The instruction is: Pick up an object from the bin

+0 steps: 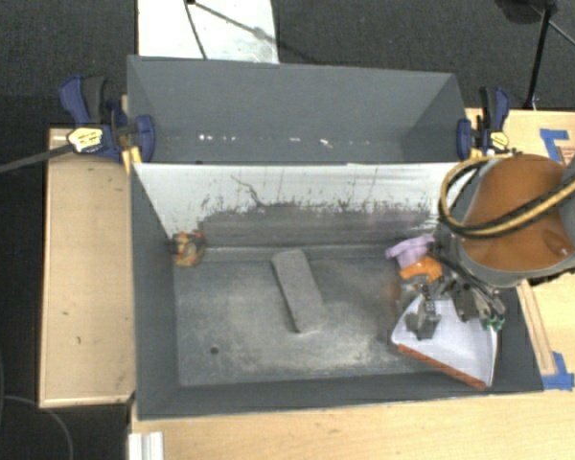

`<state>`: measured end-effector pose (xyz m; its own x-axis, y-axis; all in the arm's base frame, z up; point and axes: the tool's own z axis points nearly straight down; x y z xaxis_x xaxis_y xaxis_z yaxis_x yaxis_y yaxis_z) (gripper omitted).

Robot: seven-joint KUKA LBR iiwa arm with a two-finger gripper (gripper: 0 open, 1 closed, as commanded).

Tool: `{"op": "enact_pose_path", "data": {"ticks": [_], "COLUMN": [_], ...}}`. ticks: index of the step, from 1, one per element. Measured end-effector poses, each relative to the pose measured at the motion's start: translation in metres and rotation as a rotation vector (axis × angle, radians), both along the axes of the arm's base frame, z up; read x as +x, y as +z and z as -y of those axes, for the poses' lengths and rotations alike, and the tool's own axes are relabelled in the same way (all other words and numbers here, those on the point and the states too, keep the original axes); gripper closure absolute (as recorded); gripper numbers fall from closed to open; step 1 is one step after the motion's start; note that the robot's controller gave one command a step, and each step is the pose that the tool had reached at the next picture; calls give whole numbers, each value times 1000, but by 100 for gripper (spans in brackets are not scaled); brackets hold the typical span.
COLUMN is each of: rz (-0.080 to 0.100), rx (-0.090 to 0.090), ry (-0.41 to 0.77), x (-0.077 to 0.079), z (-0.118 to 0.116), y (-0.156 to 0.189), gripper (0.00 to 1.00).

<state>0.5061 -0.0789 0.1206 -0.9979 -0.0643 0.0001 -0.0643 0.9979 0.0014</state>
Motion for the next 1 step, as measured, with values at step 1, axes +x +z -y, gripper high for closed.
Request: {"op": "enact_pose_path", "data": {"ticks": [1], "rz": [2], "rx": [-1], "ry": [6], "x": [-1], "z": [-4], "y": [138], "gripper": [100]}}
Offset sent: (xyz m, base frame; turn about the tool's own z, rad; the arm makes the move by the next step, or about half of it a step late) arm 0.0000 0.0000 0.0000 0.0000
